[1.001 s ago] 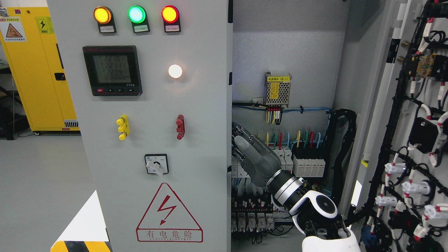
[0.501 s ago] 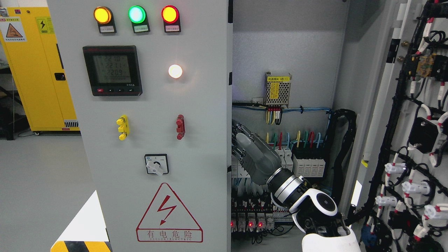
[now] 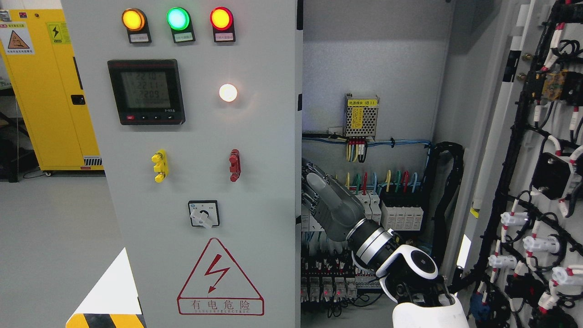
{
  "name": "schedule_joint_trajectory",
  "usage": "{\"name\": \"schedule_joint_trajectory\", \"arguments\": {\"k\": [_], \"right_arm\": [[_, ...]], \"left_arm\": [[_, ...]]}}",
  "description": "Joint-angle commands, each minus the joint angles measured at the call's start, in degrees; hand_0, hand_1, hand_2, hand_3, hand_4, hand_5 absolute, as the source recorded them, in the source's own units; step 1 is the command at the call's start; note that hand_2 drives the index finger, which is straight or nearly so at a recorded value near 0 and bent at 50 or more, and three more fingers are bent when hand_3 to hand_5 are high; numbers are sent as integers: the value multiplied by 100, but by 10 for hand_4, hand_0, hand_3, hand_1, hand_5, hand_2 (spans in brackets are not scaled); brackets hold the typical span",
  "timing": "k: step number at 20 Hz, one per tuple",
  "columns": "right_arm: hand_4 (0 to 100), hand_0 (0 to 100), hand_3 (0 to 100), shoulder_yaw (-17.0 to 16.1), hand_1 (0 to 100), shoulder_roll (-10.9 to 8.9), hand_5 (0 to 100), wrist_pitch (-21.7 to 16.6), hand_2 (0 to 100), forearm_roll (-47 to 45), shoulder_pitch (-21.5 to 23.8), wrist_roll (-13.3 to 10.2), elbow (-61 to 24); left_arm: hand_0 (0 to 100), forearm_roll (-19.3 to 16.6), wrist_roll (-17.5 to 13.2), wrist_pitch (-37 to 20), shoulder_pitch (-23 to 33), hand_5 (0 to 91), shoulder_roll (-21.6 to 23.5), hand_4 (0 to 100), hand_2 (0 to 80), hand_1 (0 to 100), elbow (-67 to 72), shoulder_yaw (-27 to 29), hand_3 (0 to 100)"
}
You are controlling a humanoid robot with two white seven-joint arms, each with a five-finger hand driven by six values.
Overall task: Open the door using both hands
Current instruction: 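Pull the indicator-light door outward with the right hand, swinging it open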
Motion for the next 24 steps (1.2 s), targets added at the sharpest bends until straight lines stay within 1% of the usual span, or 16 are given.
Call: {"name": "schedule_joint_trajectory", "arguments": {"k": [1, 2, 5, 12, 15, 18, 21, 24], "right_arm": [[0, 0, 0, -4, 500, 2, 0, 138, 40, -162, -54, 10, -10], [0, 0, 0, 5, 500, 2, 0, 147, 40, -162, -54, 36, -18], [0, 0, 0, -4, 500, 2, 0, 165, 40, -162, -63, 553, -19], [0, 0, 0, -13, 500, 11, 0, 165, 40, -180, -45, 590, -53], [0, 0, 0, 5, 500, -7, 0, 156, 40, -372, 104, 590, -316], [0, 0, 0, 101, 500, -16, 0, 156, 40, -408, 332, 590, -659], [0, 0, 0, 250, 500, -33, 0, 165, 40, -417, 561, 590, -897], [0, 0, 0, 610, 500, -42, 0, 165, 40, -504, 772, 590, -1143]], "left_arm": [[120, -2, -3, 8, -167, 0, -14, 0, 0, 556, -156, -5, 0], [120, -2, 6, 8, -167, 0, -14, 0, 0, 556, -138, 4, 0], [120, -11, -3, 17, -158, 0, -23, 0, 0, 556, -129, 4, 0], [120, -11, -3, 44, -167, 0, -14, 0, 0, 556, -138, -5, 0], [120, -11, -3, 44, -167, 0, -5, 0, 0, 556, -138, 4, 0], [120, -11, 6, 44, -167, 0, 12, 0, 0, 556, -147, -5, 0], [120, -11, -3, 44, -167, 0, 21, 0, 0, 556, -138, -5, 0], [120, -2, -3, 44, -167, 0, 21, 0, 0, 556, -138, 4, 0]]}}
